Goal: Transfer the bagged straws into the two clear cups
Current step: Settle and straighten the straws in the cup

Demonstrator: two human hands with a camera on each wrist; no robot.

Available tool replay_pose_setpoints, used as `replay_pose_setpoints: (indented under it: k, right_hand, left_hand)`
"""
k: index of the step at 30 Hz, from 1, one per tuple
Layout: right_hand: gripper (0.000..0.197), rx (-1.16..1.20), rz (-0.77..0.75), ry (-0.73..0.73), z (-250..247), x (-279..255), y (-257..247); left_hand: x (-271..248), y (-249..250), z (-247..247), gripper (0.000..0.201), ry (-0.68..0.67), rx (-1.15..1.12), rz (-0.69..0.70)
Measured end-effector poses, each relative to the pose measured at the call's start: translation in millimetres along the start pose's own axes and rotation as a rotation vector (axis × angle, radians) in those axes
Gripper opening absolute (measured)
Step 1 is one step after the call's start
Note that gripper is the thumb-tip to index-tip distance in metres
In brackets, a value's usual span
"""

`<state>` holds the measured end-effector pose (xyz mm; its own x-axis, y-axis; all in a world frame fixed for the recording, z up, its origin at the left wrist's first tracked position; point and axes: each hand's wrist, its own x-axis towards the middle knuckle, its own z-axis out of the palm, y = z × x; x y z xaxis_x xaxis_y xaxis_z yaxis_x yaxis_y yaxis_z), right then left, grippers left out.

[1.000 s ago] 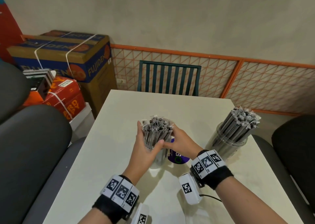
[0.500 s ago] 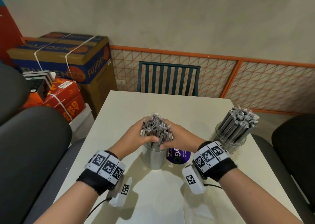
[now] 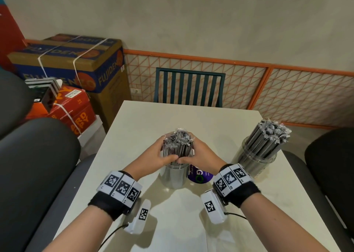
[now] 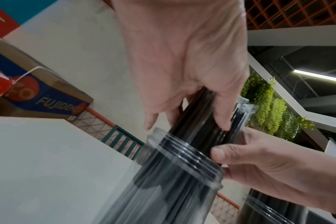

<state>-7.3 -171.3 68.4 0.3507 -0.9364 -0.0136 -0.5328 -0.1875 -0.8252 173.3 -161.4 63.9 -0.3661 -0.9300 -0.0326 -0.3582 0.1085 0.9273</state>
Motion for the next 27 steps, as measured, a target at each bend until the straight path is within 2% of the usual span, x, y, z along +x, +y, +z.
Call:
replay_pose_setpoints:
  k: [2, 5, 8, 11, 13, 16, 19, 22, 24, 27]
  right_hand:
    - [0.074, -0.009, -0.001, -0.023, -1.3, 0.1, -1.3]
    - [0.066, -0.001, -0.003, 0.028, 0.9, 1.3, -6.3]
    - [0.059, 0.007, -0.024, 0.087, 0.6, 1.1, -9.8]
    - [0.055, 0.000, -0.025, 0.110, -6.7, -0.8, -9.2]
    - [0.056, -0.014, -0.019, 0.087, -9.5, -2.2, -7.0]
    - [0.067, -0.003, -0.002, 0.035, -8.6, -4.3, -3.6]
    - [0.074, -0.003, -0.002, -0.015, -6.0, -5.9, -2.8]
    - [0.077, -0.050, 0.000, -0.056, -3.2, -7.0, -2.3]
    - [0.079, -0.065, -0.022, -0.068, -1.4, -7.1, -0.3]
    - [0.081, -0.064, -0.010, -0.061, -1.4, -6.2, 4.5]
  left_hand:
    - [1.0, -2.3, -2.6, 0.078, -0.032, -0.013, 0.006]
    - [1.3, 1.3, 6.7, 0.080, 0.069, -0.033, 0.027]
    - [3.0, 7.3, 12.2, 0.060, 0.194, -0.030, 0.064]
    - [3.9, 9.9, 4.2, 0.048, 0.117, -0.052, 0.075]
    - [3.1, 5.3, -1.2, 0.053, 0.026, -0.041, 0.054]
    - [0.0, -6.4, -3.0, 0.065, -0.012, -0.084, 0.049]
    - [-7.6, -8.1, 5.1, 0.078, 0.001, -0.139, 0.034]
    - [-10.3, -5.4, 17.8, 0.090, 0.084, -0.093, 0.055]
    - [-7.4, -4.7, 21.3, 0.086, 0.150, -0.041, 0.087]
    - [0.0, -1.9, 18.3, 0.074, 0.179, 0.026, 0.121]
